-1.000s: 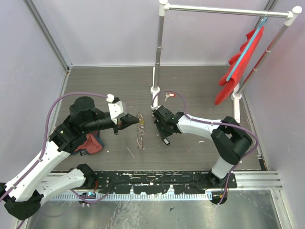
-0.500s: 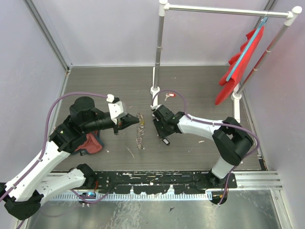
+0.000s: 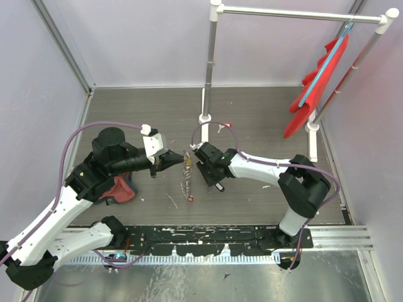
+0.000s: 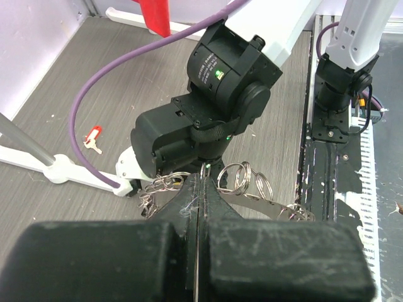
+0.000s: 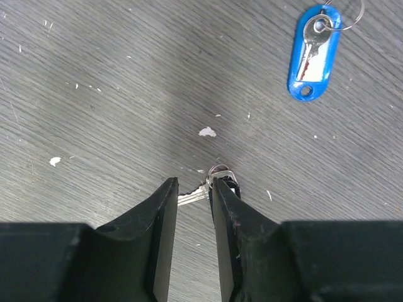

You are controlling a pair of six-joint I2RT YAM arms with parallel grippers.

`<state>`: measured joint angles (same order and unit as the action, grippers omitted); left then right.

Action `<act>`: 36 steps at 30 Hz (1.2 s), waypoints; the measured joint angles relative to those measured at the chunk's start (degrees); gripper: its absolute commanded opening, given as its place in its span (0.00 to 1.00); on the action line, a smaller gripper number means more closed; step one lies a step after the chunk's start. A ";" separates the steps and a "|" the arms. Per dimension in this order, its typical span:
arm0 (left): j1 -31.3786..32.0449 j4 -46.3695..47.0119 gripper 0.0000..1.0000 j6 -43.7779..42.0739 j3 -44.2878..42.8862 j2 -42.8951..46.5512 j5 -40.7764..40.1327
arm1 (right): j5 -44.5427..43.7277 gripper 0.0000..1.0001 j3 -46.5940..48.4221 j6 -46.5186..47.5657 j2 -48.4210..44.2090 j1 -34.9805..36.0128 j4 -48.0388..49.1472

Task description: Put the keys on the keyring

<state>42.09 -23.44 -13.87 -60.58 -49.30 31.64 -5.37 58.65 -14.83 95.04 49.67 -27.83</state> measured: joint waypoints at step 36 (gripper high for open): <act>0.00 0.00 0.00 -0.02 0.00 0.00 0.44 | -9.55 0.01 2.23 1.07 3.67 2.36 -3.91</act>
<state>42.09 -23.44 -13.89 -60.58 -49.30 32.08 -14.92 60.88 -13.76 98.72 52.03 -31.75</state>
